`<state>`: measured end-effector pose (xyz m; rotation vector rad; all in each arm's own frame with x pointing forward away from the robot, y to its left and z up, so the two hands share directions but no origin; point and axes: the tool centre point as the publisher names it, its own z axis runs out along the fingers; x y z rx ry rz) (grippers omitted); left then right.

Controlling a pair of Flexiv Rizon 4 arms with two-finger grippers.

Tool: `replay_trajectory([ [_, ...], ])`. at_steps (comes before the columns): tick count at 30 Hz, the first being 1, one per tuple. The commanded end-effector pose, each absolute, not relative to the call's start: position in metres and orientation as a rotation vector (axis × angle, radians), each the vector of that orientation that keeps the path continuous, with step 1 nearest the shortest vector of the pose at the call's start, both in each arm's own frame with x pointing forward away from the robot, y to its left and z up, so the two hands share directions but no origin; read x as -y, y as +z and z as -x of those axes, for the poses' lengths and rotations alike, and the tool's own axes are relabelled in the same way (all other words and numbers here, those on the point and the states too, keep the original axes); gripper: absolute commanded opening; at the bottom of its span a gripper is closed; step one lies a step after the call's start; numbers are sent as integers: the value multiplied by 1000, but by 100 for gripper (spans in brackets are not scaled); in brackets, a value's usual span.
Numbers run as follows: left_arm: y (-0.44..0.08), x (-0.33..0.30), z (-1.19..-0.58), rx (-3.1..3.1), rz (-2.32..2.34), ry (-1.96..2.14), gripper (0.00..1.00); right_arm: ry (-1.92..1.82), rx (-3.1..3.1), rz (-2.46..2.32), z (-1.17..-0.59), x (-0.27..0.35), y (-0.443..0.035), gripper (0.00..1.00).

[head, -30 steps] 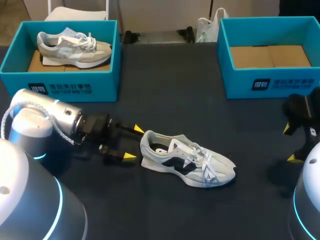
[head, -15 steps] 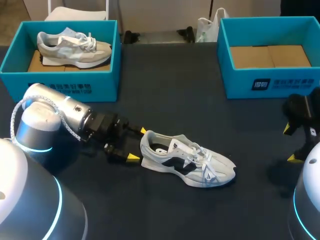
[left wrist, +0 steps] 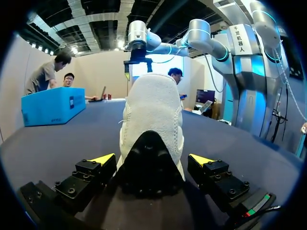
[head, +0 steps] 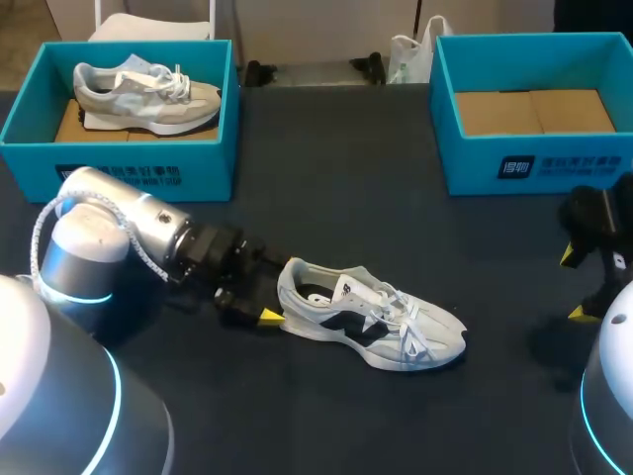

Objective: Take the shoe out of the shoebox, open the shoe tongue, remove and reinsert the insole, then place the shoe into the shoebox

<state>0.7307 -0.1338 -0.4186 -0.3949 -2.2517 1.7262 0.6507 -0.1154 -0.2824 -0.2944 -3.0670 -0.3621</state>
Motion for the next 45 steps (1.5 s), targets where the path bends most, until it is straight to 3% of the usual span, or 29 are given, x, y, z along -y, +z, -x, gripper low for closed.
replay_trajectory([
  [1,-419,140,-729,2252,395,1726,100,-357,3070,297,-650,115,-283,100],
  [44,-425,180,-716,2201,304,1786,100,-357,3070,297,-650,115,-283,100],
  [45,-425,180,-716,2200,303,1790,50,-357,3070,297,-650,115,-283,100],
])
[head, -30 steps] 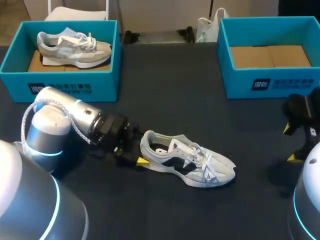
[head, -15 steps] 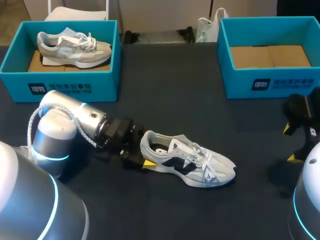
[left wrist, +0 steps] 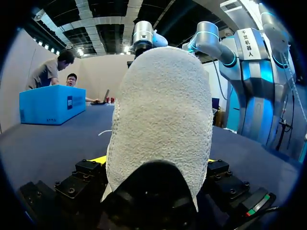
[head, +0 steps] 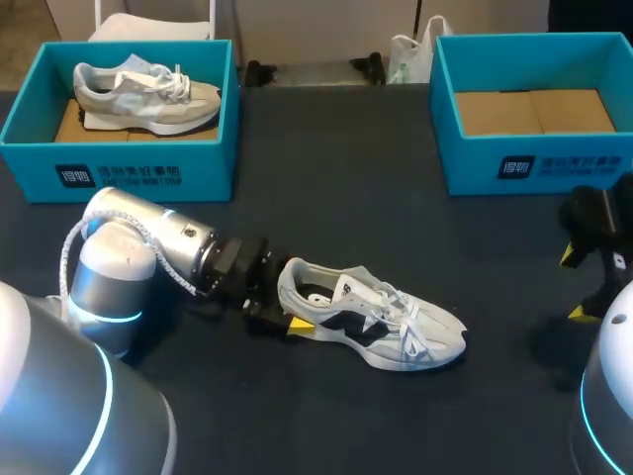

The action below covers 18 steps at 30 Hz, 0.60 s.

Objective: Take the shoe out of the shoebox, open the shoe tongue, remove and reinsert the insole, then place the shoe into the shoebox

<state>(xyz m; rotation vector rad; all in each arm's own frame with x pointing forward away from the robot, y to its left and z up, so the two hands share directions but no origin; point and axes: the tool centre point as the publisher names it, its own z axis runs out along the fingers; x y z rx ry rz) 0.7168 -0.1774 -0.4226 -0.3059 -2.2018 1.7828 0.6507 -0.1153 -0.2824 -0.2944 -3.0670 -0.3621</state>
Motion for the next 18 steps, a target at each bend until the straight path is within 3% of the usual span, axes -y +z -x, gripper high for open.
replay_trajectory([
  [1,-424,179,-715,2199,303,1794,0,-357,3070,297,-650,115,-283,100],
  [18,-414,147,-714,2260,9,1950,0,-357,3070,297,-650,115,-283,100],
])
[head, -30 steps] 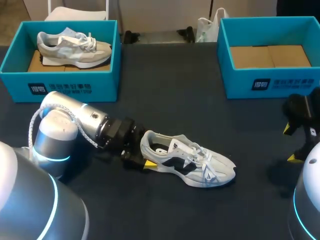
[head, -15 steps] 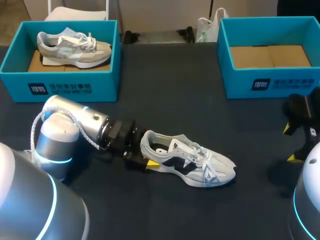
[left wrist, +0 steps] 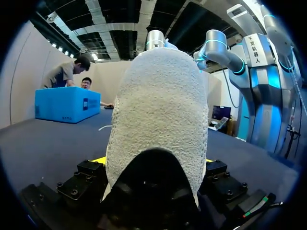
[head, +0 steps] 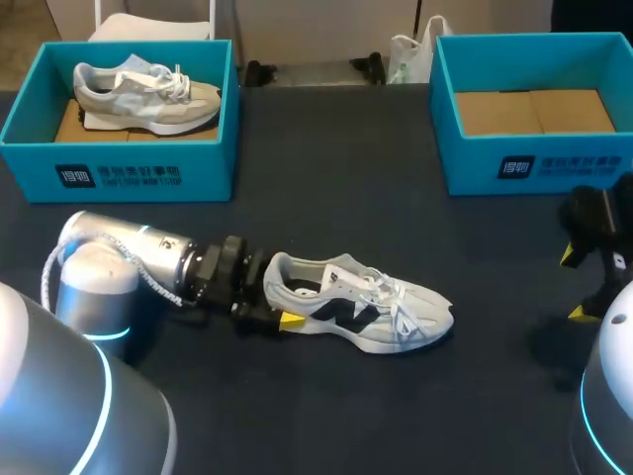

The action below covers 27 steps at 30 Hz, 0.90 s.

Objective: Take the shoe out of the shoebox, open the shoe tongue, remove and reinsert the insole, then place the shoe into the shoebox

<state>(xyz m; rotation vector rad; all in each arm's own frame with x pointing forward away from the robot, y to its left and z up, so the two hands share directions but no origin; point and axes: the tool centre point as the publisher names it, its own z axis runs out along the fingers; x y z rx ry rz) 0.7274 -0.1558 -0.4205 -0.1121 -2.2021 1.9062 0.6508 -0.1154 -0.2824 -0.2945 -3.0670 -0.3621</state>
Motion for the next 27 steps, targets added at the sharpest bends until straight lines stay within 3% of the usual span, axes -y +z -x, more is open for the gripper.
replay_trajectory([
  [1,-413,146,-713,2278,15,1964,0,-357,3070,297,-650,115,-283,100],
  [27,-421,148,-704,2344,-31,1991,0,-357,3070,297,-650,115,-283,100],
])
